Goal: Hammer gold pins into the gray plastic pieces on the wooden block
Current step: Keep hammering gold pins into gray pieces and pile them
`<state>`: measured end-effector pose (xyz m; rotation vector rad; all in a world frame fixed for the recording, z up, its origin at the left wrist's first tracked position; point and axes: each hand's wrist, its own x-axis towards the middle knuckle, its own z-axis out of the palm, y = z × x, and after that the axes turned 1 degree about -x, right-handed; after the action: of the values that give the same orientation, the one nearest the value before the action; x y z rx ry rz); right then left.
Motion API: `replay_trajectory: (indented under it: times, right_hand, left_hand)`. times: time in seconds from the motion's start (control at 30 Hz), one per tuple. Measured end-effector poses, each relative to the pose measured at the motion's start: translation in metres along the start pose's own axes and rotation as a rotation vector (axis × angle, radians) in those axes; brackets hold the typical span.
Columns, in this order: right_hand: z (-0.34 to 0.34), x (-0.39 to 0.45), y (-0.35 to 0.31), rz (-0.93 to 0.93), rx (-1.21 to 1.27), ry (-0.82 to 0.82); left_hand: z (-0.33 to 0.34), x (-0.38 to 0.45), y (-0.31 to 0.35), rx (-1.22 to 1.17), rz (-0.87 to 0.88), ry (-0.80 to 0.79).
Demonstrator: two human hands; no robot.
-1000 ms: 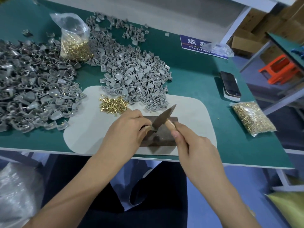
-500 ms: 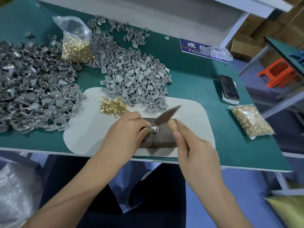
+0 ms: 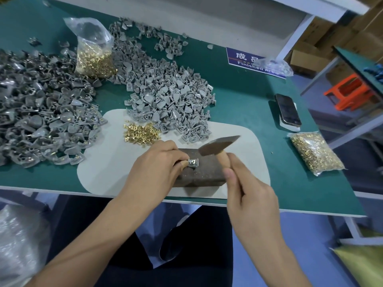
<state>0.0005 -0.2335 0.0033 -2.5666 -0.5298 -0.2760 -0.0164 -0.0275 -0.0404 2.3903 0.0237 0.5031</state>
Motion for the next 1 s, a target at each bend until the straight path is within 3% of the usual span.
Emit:
replay_trajectory:
  times: [0.1, 0.2, 0.33, 0.57, 0.77, 1.0]
  right_hand:
    - [-0.002, 0.003, -0.002, -0.032, -0.146, -0.057]
    - [-0.002, 0.003, -0.001, 0.031, -0.041, -0.014]
    - [0.000, 0.001, -0.007, 0.016, -0.100, -0.213]
    - [-0.004, 0.001, -0.010, 0.032, -0.083, -0.253]
    - [-0.013, 0.012, -0.010, -0.010, -0.145, -0.322]
    - [-0.012, 0.017, -0.011, 0.000, -0.109, -0.356]
  left_hand:
    - [0.001, 0.000, -0.001, -0.017, 0.006, 0.000]
    - [0.001, 0.001, -0.001, -0.010, 0.011, -0.001]
    - [0.002, 0.000, -0.002, -0.002, 0.014, 0.004]
    - [0.005, -0.002, -0.006, 0.002, 0.012, 0.006]
    - [-0.002, 0.002, -0.011, 0.089, 0.115, -0.068]
    - [0.002, -0.007, -0.003, 0.110, 0.019, 0.036]
